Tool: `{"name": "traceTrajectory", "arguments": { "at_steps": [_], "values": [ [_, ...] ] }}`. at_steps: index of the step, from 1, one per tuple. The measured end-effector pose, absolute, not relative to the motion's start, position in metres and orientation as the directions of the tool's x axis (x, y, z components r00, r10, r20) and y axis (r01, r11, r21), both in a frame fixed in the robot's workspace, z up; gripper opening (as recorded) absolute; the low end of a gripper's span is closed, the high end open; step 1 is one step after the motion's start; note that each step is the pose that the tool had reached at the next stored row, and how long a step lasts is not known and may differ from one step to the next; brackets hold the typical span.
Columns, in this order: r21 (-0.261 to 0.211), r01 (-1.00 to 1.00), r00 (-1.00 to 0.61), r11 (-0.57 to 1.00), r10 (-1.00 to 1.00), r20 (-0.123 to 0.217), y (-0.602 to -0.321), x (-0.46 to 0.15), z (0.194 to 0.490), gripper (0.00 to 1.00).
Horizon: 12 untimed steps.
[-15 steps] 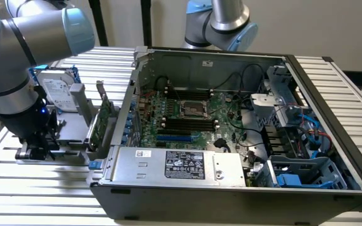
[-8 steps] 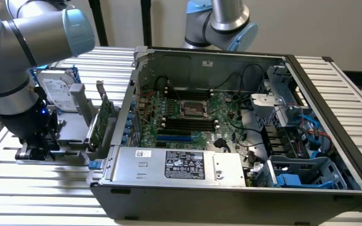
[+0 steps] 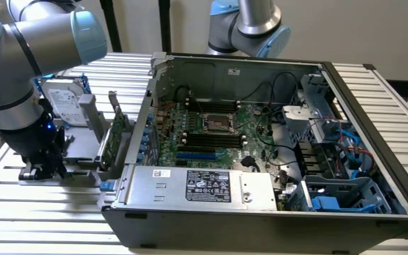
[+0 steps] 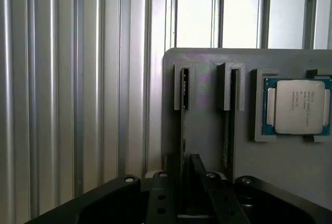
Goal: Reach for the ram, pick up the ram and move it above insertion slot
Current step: 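Pick up the ram and move it above insertion slot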
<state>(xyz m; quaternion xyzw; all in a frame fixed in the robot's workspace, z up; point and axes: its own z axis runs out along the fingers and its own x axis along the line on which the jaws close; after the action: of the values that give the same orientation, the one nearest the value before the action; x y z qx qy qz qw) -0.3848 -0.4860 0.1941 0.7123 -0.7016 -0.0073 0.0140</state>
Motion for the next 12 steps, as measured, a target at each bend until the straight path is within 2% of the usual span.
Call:
{"name": "traceTrajectory", "arguments": {
  "at_steps": [2,12],
  "values": [
    [0.030,-0.999,0.015,-0.015,-1.000,0.009,-0.4860,-0.3848,0.1942,0.16],
    [0.030,-0.999,-0.017,0.017,-1.000,0.009,-0.4859,-0.3847,0.1941,0.14]
  ]
}}
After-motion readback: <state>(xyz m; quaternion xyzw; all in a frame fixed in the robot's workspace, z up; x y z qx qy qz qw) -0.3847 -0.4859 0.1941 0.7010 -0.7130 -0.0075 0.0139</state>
